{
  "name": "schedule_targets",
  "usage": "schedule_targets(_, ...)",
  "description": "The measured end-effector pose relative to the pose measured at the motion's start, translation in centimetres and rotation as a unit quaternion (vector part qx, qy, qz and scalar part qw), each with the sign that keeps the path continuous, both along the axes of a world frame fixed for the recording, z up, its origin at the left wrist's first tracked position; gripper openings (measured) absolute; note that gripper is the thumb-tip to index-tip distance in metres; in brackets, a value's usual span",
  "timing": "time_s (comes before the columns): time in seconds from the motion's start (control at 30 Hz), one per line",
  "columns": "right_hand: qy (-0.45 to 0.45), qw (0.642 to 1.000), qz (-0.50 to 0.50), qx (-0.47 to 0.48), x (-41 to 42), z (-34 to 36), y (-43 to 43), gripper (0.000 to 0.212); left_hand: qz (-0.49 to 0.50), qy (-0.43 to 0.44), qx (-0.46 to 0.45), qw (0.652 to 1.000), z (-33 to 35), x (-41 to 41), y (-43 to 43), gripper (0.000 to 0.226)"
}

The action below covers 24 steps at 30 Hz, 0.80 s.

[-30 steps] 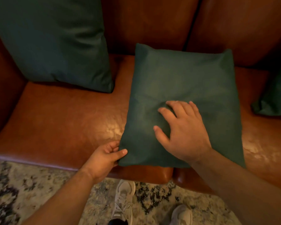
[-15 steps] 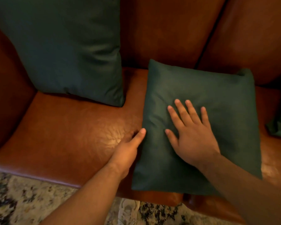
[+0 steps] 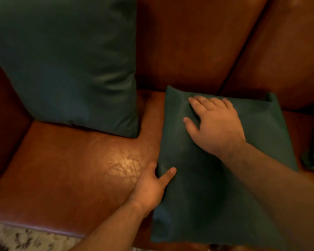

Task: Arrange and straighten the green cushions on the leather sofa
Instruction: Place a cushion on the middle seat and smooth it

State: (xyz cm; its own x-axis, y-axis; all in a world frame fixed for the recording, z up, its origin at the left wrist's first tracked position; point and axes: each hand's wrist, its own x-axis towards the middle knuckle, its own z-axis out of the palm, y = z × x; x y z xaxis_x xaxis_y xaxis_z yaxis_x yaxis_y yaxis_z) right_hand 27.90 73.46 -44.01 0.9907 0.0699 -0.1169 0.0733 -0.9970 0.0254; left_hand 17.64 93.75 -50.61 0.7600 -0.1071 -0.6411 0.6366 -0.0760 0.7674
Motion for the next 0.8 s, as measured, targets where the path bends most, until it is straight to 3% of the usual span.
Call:
schedule_targets(0.1, 0.086, 0.996, 0.009, -0.016, -0.2, -2.0, -0.3, 0.079, 0.002, 0.002, -0.022, 1.0, 0.3, -0.3, -0.5, 0.028)
schedule_targets(0.17, 0.119, 0.992, 0.005, 0.043, 0.6, -2.5, -0.3, 0.074, -0.002, -0.032, 0.006, 0.999, 0.9, -0.1, -0.7, 0.031)
schedule_targets(0.27, 0.09, 0.958, -0.046, 0.269, 2.0, -0.7, -0.8, 0.061, -0.055, -0.155, 0.116, 0.98, 2.5, 0.9, -1.5, 0.062)
schedule_targets(0.33, -0.017, 0.907, -0.097, 0.409, 1.1, 0.9, -2.7, 0.053, -0.146, -0.283, 0.22, 0.922, 3.8, 2.0, -2.7, 0.08)
schedule_targets(0.37, -0.081, 0.911, -0.106, 0.39, 0.2, 1.6, -3.8, 0.052, -0.185, -0.34, 0.245, 0.889, 4.4, 2.6, -3.6, 0.084)
schedule_targets(0.43, -0.154, 0.947, -0.11, 0.26, -2.2, 1.9, -7.0, 0.055, -0.256, -0.423, 0.274, 0.825, 5.2, 3.9, -5.9, 0.082)
schedule_targets(0.5, -0.092, 0.975, -0.129, 0.152, -4.3, 1.3, -9.4, 0.062, -0.319, -0.455, 0.329, 0.764, 5.3, 4.8, -7.9, 0.079)
schedule_targets(0.57, 0.02, 0.983, -0.137, 0.123, -5.2, -0.3, -10.7, 0.069, -0.378, -0.427, 0.408, 0.713, 4.6, 5.6, -9.4, 0.08)
schedule_targets(0.63, 0.06, 0.98, -0.12, 0.15, -4.8, -1.8, -12.2, 0.079, -0.385, -0.402, 0.459, 0.692, 3.6, 5.8, -10.1, 0.082)
schedule_targets(0.7, 0.084, 0.976, -0.11, 0.169, -3.8, -2.4, -14.6, 0.097, -0.37, -0.389, 0.474, 0.698, 3.0, 5.9, -10.6, 0.083)
schedule_targets(0.8, 0.162, 0.957, -0.178, 0.163, -3.1, -2.7, -19.6, 0.117, -0.373, -0.378, 0.489, 0.692, 2.9, 5.8, -10.8, 0.084)
